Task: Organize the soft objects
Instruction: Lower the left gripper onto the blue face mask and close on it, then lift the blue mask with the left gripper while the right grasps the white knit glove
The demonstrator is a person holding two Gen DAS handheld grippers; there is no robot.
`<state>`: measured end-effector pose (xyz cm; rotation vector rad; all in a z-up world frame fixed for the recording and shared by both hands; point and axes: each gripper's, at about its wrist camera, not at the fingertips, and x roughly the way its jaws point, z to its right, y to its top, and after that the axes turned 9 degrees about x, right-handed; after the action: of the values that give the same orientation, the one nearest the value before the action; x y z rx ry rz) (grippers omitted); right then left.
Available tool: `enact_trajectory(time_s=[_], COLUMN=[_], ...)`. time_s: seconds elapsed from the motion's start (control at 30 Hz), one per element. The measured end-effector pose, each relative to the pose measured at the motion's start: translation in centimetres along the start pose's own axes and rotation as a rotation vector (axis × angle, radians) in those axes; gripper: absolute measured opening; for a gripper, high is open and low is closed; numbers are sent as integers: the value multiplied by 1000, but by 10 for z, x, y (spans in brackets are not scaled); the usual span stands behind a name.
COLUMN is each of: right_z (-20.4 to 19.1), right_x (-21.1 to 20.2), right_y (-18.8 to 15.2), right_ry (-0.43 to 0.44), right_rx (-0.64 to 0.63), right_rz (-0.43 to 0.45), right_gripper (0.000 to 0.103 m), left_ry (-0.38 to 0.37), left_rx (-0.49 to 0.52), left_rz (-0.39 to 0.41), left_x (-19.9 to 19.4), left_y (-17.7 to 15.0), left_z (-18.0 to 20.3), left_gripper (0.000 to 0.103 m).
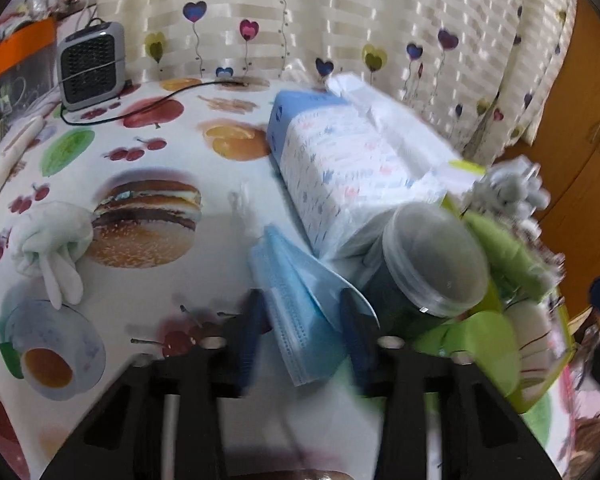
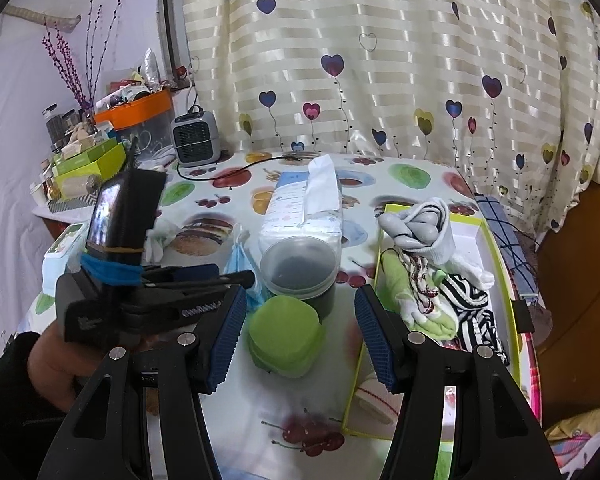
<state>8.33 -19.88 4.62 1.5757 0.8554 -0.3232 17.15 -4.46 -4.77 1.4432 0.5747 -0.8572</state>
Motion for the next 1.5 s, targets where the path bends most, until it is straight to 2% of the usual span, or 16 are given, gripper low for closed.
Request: enact_trajectory(time_s=[0.07,0.37,1.07,1.5], right_z=[0,-3,-39,-100], right_x=[2,10,28,62], right_y=[0,2,12,22], right_ry=[-3,-10,2,64], right_rx=[2,0,-77,-197], right_rz=[-3,-16,-38,-78], right_gripper=[57,57,57,57], left_ry=[-3,5,40,89], left_rx=[10,38,-35,-148], left_rz=[-11,13,115,170], left_x=[4,-4,-55,-93], left_y=[-2,-8,-20,-54], left_z=[1,0,-43,-103], left_gripper=[19,11,10,10])
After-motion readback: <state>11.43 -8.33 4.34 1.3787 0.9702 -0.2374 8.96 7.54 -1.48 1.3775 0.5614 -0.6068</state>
